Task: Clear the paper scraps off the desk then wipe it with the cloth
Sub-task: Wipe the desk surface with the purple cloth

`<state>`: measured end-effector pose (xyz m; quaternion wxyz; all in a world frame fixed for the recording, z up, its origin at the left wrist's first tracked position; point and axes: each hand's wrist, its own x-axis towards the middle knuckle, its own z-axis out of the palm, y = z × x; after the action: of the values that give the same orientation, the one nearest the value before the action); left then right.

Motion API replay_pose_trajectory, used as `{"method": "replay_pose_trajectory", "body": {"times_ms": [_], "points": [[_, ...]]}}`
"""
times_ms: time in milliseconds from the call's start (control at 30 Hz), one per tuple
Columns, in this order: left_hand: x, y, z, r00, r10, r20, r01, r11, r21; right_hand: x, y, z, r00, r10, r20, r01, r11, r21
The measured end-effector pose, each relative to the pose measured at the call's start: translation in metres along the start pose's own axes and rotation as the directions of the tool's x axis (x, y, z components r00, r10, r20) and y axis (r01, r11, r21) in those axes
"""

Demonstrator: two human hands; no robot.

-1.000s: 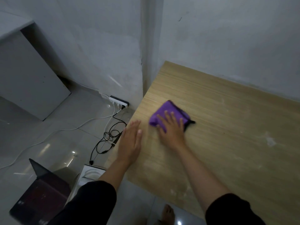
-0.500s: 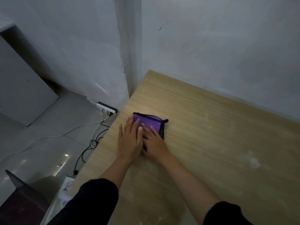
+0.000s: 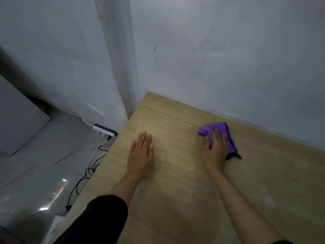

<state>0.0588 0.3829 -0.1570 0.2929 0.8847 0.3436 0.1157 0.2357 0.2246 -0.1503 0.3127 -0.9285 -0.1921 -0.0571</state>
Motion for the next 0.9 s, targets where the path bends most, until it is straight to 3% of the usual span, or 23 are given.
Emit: {"method": "replay_pose_trajectory", "body": {"times_ms": [67, 133, 200, 233, 267, 333, 467, 567, 633, 700, 800, 867, 900], "points": [[0.02, 0.007, -0.001, 0.999, -0.012, -0.046, 0.009, 0.998, -0.068, 0.001, -0.034, 0.019, 0.965, -0.254, 0.061, 0.251, 0.966, 0.056], [0.039, 0.014, -0.005, 0.995, 0.039, -0.09, -0.05, 0.992, -0.116, -0.003, -0.065, 0.045, 0.838, -0.465, 0.285, 0.453, 0.885, 0.111], [0.056, 0.018, -0.006, 0.991, 0.104, -0.088, -0.113, 0.988, -0.108, -0.012, -0.081, 0.067, 0.693, -0.555, 0.46, 0.576, 0.81, 0.11], [0.064, 0.018, -0.005, 0.99, 0.121, -0.073, -0.128, 0.987, -0.095, -0.014, -0.081, 0.074, 0.662, -0.563, 0.495, 0.606, 0.791, 0.089], [0.073, 0.018, -0.003, 0.99, 0.132, -0.053, -0.136, 0.988, -0.077, -0.012, -0.077, 0.076, 0.671, -0.559, 0.487, 0.608, 0.791, 0.07], [0.085, 0.016, 0.002, 0.989, 0.146, -0.027, -0.147, 0.989, -0.02, 0.002, -0.055, 0.07, 0.763, -0.492, 0.42, 0.534, 0.845, 0.019], [0.101, 0.014, 0.01, 0.989, 0.146, 0.029, -0.147, 0.989, 0.026, 0.041, 0.009, 0.038, 0.971, -0.138, 0.193, 0.167, 0.976, -0.142], [0.11, 0.011, 0.013, 0.995, 0.092, 0.042, -0.091, 0.995, -0.029, 0.061, 0.016, 0.026, 0.994, 0.107, 0.013, -0.105, 0.988, -0.11], [0.115, 0.011, 0.013, 1.0, 0.024, 0.01, -0.022, 0.988, -0.152, 0.063, -0.013, 0.035, 0.998, 0.042, -0.055, -0.043, 0.999, -0.029], [0.117, 0.014, 0.011, 0.996, -0.065, -0.064, 0.042, 0.947, -0.319, 0.058, -0.056, 0.056, 0.984, -0.175, -0.021, 0.175, 0.985, 0.0], [0.117, 0.019, 0.008, 0.978, -0.155, -0.137, 0.076, 0.886, -0.458, 0.049, -0.112, 0.091, 0.847, -0.443, 0.293, 0.447, 0.893, 0.058], [0.118, 0.018, 0.007, 0.973, -0.179, -0.149, 0.086, 0.872, -0.482, 0.051, -0.122, 0.105, 0.742, -0.468, 0.479, 0.494, 0.866, 0.081], [0.119, 0.018, 0.008, 0.972, -0.177, -0.154, 0.085, 0.877, -0.474, 0.054, -0.118, 0.109, 0.723, -0.471, 0.506, 0.512, 0.857, 0.067]]}}
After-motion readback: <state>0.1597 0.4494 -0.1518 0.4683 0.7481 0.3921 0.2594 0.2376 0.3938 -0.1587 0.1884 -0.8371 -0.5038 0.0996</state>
